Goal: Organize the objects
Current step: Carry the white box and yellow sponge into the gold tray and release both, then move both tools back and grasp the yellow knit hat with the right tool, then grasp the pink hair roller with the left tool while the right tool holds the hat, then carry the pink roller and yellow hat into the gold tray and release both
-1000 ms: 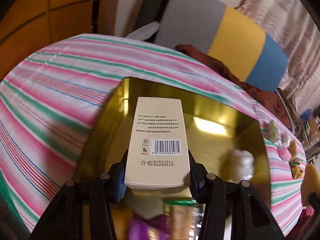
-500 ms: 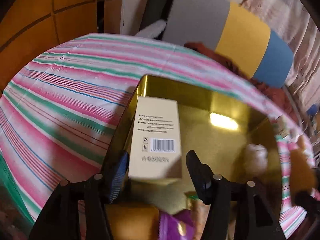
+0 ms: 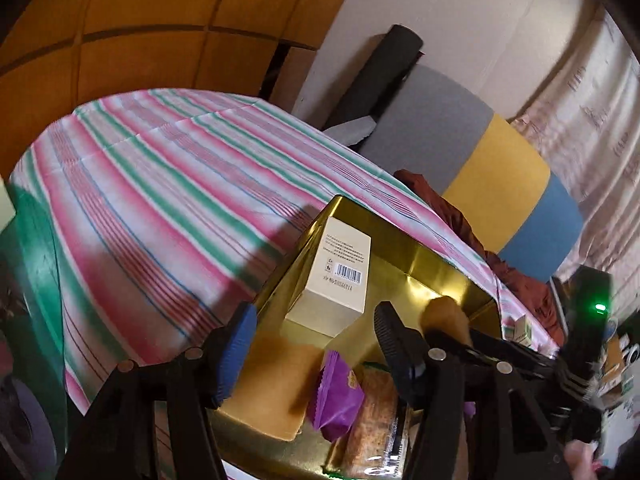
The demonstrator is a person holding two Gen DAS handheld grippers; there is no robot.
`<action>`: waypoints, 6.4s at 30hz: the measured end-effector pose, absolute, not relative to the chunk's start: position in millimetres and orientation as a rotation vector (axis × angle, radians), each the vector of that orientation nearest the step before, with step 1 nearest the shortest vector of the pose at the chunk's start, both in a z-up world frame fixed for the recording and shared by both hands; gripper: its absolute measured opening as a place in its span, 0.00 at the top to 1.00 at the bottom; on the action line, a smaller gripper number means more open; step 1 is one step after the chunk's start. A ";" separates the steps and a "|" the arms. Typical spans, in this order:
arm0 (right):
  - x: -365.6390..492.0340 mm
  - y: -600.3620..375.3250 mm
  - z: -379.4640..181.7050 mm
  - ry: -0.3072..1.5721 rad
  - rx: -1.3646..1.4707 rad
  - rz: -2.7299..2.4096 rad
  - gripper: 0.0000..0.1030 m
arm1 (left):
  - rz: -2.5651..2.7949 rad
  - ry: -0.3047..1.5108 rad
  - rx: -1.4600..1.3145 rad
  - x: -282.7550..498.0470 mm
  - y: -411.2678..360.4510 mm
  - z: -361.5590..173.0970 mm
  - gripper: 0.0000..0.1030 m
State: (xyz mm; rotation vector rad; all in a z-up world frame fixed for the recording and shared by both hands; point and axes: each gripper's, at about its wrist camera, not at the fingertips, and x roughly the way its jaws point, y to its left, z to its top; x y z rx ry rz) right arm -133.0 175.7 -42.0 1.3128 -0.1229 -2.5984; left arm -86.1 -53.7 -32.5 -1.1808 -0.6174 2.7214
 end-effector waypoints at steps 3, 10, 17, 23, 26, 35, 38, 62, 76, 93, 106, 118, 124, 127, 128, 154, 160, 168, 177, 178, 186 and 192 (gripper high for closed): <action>-149.9 164.9 -50.7 -0.123 1.332 -2.575 0.30 | 2.732 -0.642 -1.150 -82.0 -56.8 -29.1 0.40; -142.1 175.8 -30.2 -0.270 1.229 -2.635 0.14 | 2.752 -0.663 -1.102 -74.1 -56.7 -21.5 0.40; -94.9 207.7 -6.4 -0.298 1.134 -2.715 0.14 | 2.700 -0.589 -1.110 -65.6 -29.5 -21.7 0.40; -52.8 228.8 1.1 -0.254 1.103 -2.788 0.14 | 2.603 -0.474 -1.092 -49.1 10.4 -20.4 0.40; -31.5 244.0 2.7 -0.230 1.109 -2.825 0.14 | 2.537 -0.392 -1.072 -37.9 35.5 -18.4 0.40; 20.6 305.0 -18.3 -0.221 1.232 -2.919 0.14 | 2.357 -0.184 -1.039 5.4 101.9 -23.1 0.39; 36.9 332.0 -29.4 -0.283 1.287 -2.942 0.14 | 2.315 -0.148 -1.055 18.4 117.3 -27.9 0.39; 105.0 581.1 -56.8 -0.354 1.543 -3.341 0.14 | 2.145 0.111 -1.093 65.6 197.7 -42.7 0.39; 94.9 594.0 -82.0 -0.451 1.680 -3.204 0.56 | 2.081 0.148 -1.120 59.8 240.0 -46.7 0.39; 121.2 557.8 -82.2 -0.735 1.830 -2.966 0.58 | 2.073 0.237 -1.133 -18.8 361.5 -51.3 0.24; 117.7 562.9 -84.4 -0.747 1.821 -2.939 0.56 | 2.139 0.316 -1.214 -77.1 442.9 -87.4 0.20; 112.4 557.4 -81.2 -0.762 1.745 -2.936 0.58 | 2.198 0.275 -1.042 -62.4 413.7 -91.1 0.37; 107.4 548.6 -82.3 -0.759 1.684 -2.919 0.58 | 2.219 0.288 -0.970 -38.3 388.7 -88.5 0.37; 110.1 544.7 -80.4 -0.745 1.652 -2.917 0.59 | 2.236 0.278 -0.953 -29.1 372.2 -86.7 0.37; 108.3 542.8 -80.2 -0.733 1.645 -2.918 0.59 | 2.244 0.271 -0.953 -26.7 365.8 -86.5 0.37; 99.8 477.9 -57.9 -0.391 1.315 -2.938 0.60 | 2.471 -0.119 -0.921 -32.3 165.7 -12.0 0.37; 97.5 450.0 -50.0 -0.306 1.260 -2.908 0.60 | 2.537 -0.230 -1.036 -69.0 116.4 -23.2 0.37; 92.2 419.2 -47.5 -0.274 1.241 -2.863 0.60 | 2.531 -0.224 -1.172 -95.8 100.3 -47.8 0.38; 94.4 410.2 -43.4 -0.329 1.235 -2.849 0.60 | 2.522 -0.314 -1.224 -91.1 84.1 -50.7 0.36; 93.3 409.7 -42.8 -0.335 1.234 -2.844 0.60 | 2.536 -0.325 -1.213 -88.7 81.0 -48.3 0.36; 71.1 378.5 -30.9 -0.357 1.190 -2.785 0.60 | 2.677 -0.415 -1.069 -51.9 49.1 -30.3 0.36; 32.0 332.8 -19.1 -0.294 1.144 -2.728 0.60 | 2.651 -0.401 -1.046 -37.2 45.8 -29.7 0.34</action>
